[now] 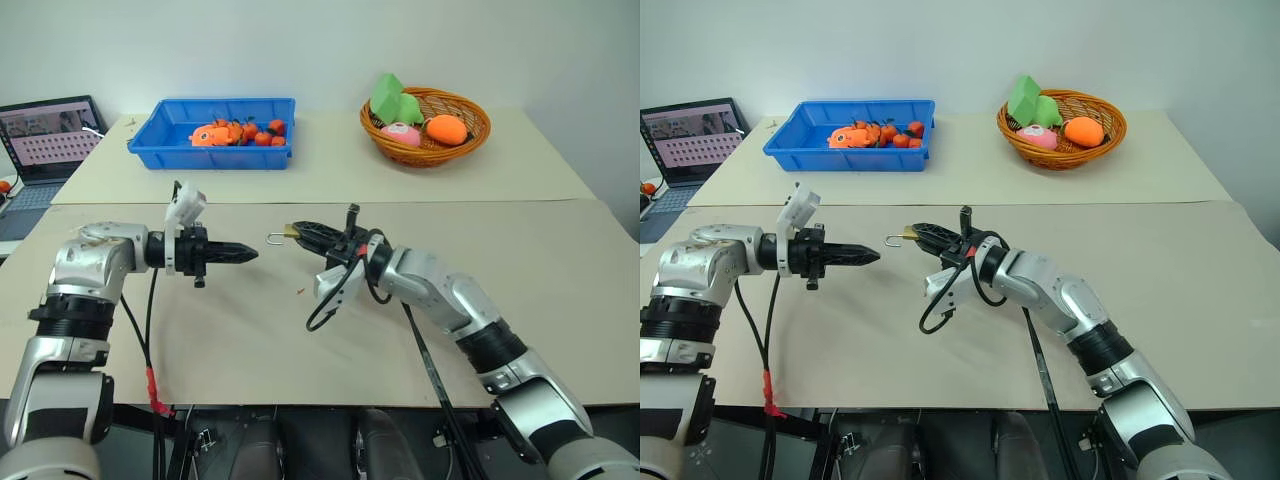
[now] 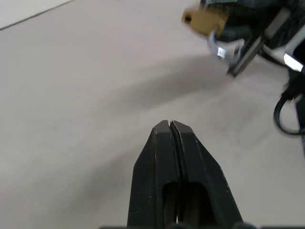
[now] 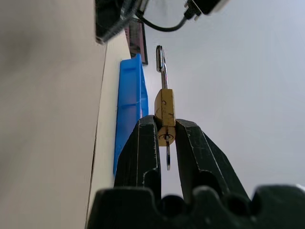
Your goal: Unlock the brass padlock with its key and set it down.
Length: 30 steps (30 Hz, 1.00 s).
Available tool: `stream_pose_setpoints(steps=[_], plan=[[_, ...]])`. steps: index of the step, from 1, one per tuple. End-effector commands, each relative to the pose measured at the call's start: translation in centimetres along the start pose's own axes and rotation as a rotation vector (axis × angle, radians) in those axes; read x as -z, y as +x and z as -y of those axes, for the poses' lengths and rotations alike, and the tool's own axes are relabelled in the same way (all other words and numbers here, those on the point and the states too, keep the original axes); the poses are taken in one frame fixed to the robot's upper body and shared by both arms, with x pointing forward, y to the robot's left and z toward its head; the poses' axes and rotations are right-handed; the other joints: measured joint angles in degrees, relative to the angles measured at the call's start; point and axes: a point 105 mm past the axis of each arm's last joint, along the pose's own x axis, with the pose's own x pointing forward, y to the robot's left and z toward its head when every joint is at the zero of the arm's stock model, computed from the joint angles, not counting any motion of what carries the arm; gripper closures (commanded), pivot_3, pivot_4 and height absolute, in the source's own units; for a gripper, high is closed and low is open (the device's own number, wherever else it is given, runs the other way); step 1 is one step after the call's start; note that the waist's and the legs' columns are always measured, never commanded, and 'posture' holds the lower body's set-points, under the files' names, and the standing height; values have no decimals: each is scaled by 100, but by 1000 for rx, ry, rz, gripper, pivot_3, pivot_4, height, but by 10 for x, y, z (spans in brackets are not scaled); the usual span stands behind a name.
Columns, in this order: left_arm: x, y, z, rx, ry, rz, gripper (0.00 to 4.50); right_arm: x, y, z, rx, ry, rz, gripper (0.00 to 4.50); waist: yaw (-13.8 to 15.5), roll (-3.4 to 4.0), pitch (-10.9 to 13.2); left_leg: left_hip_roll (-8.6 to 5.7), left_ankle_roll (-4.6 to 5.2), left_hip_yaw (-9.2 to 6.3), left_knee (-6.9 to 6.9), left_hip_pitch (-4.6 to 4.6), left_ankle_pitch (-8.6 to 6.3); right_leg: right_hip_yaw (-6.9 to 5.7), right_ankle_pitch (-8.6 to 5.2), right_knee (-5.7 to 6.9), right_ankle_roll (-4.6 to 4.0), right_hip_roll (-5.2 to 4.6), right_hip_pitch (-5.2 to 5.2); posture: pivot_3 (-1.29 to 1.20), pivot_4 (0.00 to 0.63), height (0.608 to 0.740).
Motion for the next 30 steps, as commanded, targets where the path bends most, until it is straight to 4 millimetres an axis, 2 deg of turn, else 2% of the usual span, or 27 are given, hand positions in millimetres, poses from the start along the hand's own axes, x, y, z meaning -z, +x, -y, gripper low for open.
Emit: stream_pose_setpoints(steps=[1,5,10,17,21,29,30], plan=[[-24,0,21,49,201,31,4440,1,-11,13,49,20,-22,4380,12,-1,0,1,0,0,0,-5,0,1,-2,-1,0,0,-1,0,150,644],[-32,6,46,110,339,40,4440,-8,-16,-2,20,83,-23,4380,48,-2,1,3,-1,0,1,-20,0,34,-12,1,7,4,-8,0,150,644],[-40,12,61,134,354,79,4440,-12,-18,-35,-62,109,-38,4380,38,-3,1,-5,5,1,7,-8,-3,59,-29,2,17,3,-7,0,150,644],[-41,11,63,128,351,70,4440,-16,-18,-53,-141,85,-1,4380,16,-9,3,-10,16,0,14,-11,-9,56,-39,7,18,13,-7,0,150,644],[-37,7,57,113,350,42,4440,-20,-23,-69,-240,72,39,4380,15,-12,5,-13,17,0,18,-12,-11,53,-43,12,19,14,-7,0,150,644],[-36,6,59,125,355,28,4440,-25,-27,-94,-407,121,70,4380,42,-31,-7,-13,30,0,21,-10,-19,50,-48,11,20,15,-2,0,150,644],[-37,6,59,125,356,28,4489,-26,-28,-97,-426,132,71,3882,47,-32,-8,-13,30,0,21,-10,-19,49,-48,11,19,15,-2,0,150,644]])
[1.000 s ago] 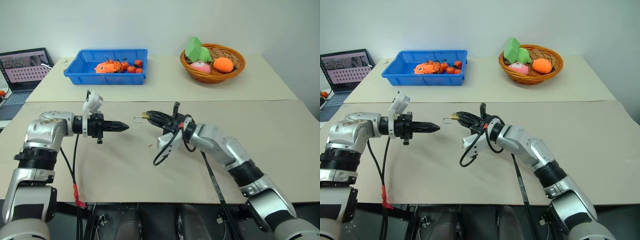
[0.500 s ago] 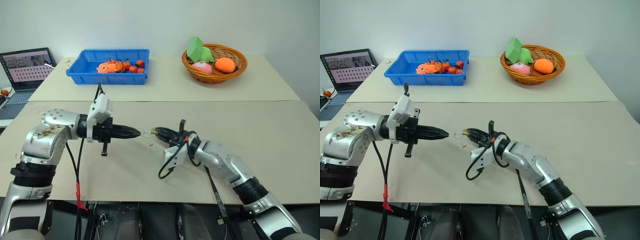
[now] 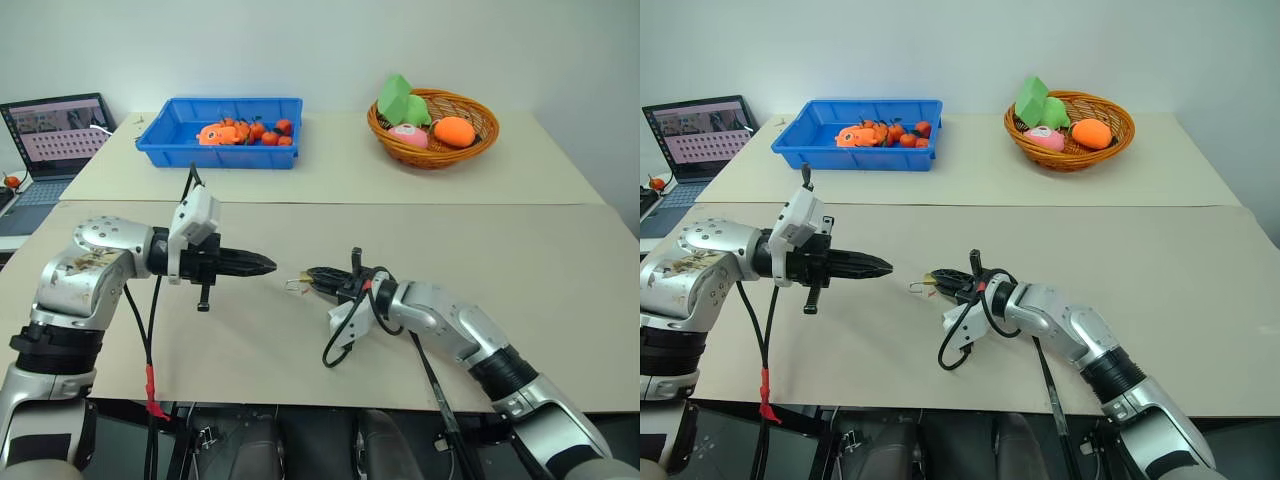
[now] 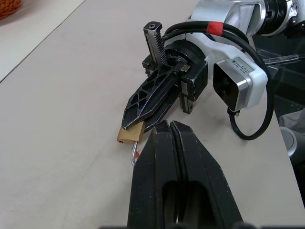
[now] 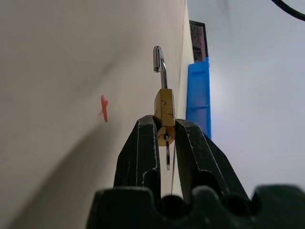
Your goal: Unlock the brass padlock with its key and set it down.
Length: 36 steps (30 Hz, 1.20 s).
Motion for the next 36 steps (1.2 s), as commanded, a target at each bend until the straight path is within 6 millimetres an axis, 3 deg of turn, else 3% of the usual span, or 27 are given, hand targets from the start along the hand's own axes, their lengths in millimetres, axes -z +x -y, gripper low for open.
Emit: stream_pose_setpoints(steps=[1,10,15,19,24,29,33,36], plan=[[-8,-4,0,-8,48,0,4500,-8,0,-36,-164,73,33,3578,12,-1,-1,0,0,0,0,1,0,0,0,0,0,0,0,0,150,644],[-9,-3,0,-4,50,12,4500,-5,-7,-45,-244,193,13,583,99,-2,-6,2,2,-1,4,6,-2,2,-3,0,-2,-7,6,0,150,644],[-8,-1,-2,-1,45,23,4500,-6,-30,-43,-308,356,-11,583,144,-3,-7,0,5,-1,4,2,-4,-1,-9,-1,2,-7,12,0,150,644],[4,3,-1,17,30,-1,4500,-13,-56,-42,-375,514,-17,583,214,-2,-7,-1,31,-3,4,4,-21,-2,-11,-6,5,-10,20,0,150,644],[11,8,4,40,11,2,4500,-17,-75,-28,-324,767,-42,583,274,-3,-7,4,32,-10,3,4,-23,-2,-13,-13,2,-14,22,0,150,644],[12,13,12,63,11,3,4500,-13,-70,2,-85,1136,-65,583,246,-5,-4,9,33,-18,-3,5,-24,1,-15,-13,-2,-12,21,0,150,644],[11,13,8,17,15,15,4500,-10,-70,15,112,1358,-101,583,261,-3,-3,13,30,-30,-11,5,-23,2,-16,-9,-5,-13,19,0,150,644],[8,6,-5,-147,-23,91,4500,12,-86,23,474,1527,-267,583,281,-3,-4,9,28,-34,-18,5,-21,1,-16,-13,-4,-14,19,0,150,644]])
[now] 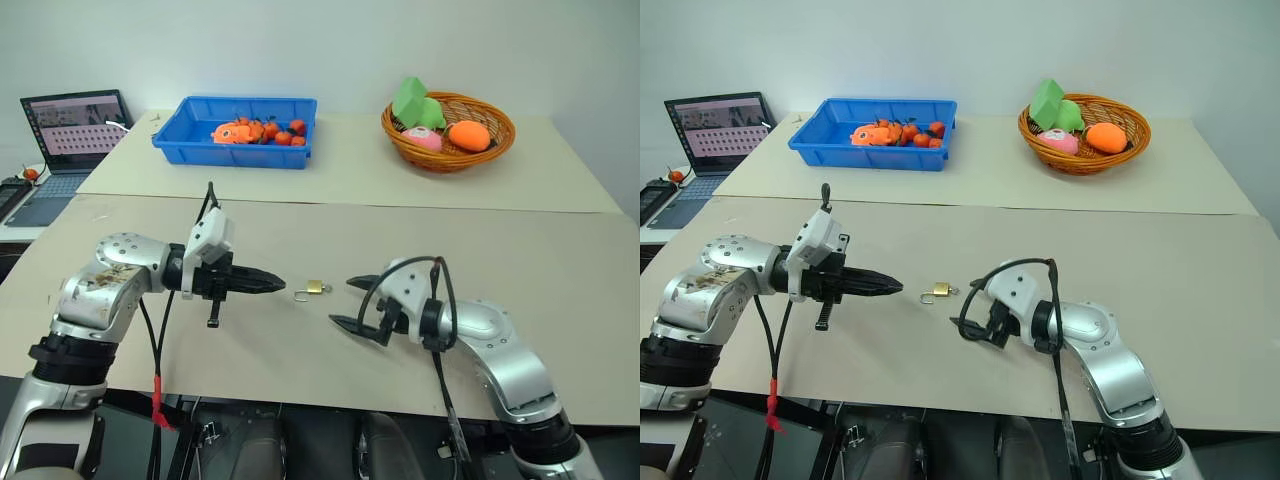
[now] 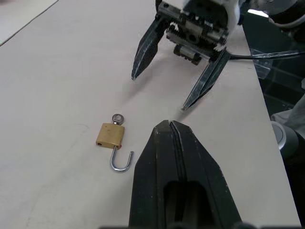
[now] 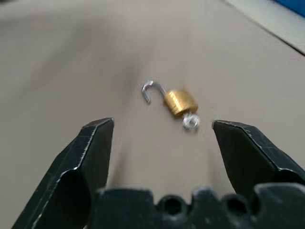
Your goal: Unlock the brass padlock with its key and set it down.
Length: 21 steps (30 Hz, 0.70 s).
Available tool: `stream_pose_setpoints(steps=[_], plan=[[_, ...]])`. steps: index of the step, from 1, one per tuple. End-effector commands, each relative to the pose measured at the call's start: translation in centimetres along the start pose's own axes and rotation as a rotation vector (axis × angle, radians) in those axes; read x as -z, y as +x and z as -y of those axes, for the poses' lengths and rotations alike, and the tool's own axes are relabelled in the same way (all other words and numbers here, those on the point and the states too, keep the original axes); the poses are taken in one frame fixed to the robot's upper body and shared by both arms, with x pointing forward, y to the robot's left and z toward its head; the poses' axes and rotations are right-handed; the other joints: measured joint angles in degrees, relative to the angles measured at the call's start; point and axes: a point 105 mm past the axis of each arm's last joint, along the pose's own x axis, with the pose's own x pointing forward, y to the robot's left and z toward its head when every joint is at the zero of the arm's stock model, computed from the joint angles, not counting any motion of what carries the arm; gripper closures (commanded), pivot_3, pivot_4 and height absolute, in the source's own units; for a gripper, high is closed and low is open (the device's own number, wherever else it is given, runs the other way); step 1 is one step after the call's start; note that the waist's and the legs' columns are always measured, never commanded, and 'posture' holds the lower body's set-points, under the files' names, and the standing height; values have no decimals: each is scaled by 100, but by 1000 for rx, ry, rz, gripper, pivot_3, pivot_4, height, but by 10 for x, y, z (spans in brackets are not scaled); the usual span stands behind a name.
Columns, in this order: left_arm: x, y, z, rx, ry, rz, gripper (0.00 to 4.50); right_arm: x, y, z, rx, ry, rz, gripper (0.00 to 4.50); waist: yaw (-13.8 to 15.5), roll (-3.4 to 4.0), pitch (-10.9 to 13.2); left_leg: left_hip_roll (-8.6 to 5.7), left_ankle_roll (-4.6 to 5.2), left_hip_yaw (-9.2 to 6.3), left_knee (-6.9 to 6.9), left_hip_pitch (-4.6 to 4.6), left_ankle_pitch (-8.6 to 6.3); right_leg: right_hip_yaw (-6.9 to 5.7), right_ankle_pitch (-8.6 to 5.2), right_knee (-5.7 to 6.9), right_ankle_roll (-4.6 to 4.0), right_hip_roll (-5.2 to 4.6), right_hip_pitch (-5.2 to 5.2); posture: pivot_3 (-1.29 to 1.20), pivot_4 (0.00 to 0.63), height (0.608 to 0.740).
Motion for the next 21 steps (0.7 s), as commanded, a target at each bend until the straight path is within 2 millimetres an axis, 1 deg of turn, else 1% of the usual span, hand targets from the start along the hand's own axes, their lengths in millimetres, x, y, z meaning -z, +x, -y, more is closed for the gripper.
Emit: stream_pose_setpoints(steps=[1,2,3,5,8,10,12,14,16,20,21], plan=[[-12,-12,-17,-219,-31,113,4500,-7,-26,33,424,207,82,583,14,0,0,3,-3,-9,-2,-3,1,0,0,3,0,-2,1,0,150,644],[-12,-14,-20,-267,-57,139,4500,-5,-33,38,505,226,78,583,13,0,0,2,-11,-13,-4,-4,6,2,0,2,1,-2,-1,0,150,644],[-11,-18,-27,-345,-77,164,4500,1,-42,46,611,193,35,583,15,0,0,1,-21,-14,-6,-6,11,5,0,2,2,-3,-2,0,150,644],[-4,-31,-49,-591,-116,221,4500,13,-64,62,835,133,-51,583,28,2,-1,-1,-42,-15,-11,-5,5,3,2,0,6,-6,-2,0,150,644],[10,-54,-77,-944,-194,307,4500,23,-89,77,1065,59,-128,583,38,2,-4,-4,-50,-14,-18,-2,2,5,3,-3,11,-3,2,0,150,644],[24,-67,-87,-1148,-188,295,4500,21,-98,86,1150,-49,-163,583,43,4,-6,-7,-54,-14,-18,-1,4,11,2,5,13,-4,2,0,150,644],[35,-75,-93,-1277,-229,309,4500,20,-98,91,1173,-113,-181,583,11,3,-6,-11,-54,-12,-16,-3,4,14,1,6,14,0,1,0,150,644],[43,-74,-95,-1342,-215,294,4500,22,-96,95,1169,-167,-206,583,-12,1,-7,-11,-54,-12,-16,-5,4,14,1,5,14,2,0,0,150,644],[49,-73,-98,-1376,-240,305,4500,26,-96,98,1176,-162,-211,583,-12,1,-7,-12,-53,-12,-15,-6,3,13,1,6,14,4,-1,0,150,644],[50,-75,-101,-1374,-205,294,4500,32,-95,104,1175,-152,-219,583,-1,1,-7,-12,-51,-12,-14,-11,2,5,1,5,14,4,0,0,150,644],[53,-79,-103,-1394,-223,296,4500,33,-94,104,1169,-156,-223,583,-1,1,-7,-12,-51,-12,-11,-12,2,2,1,5,14,4,0,0,150,644]])
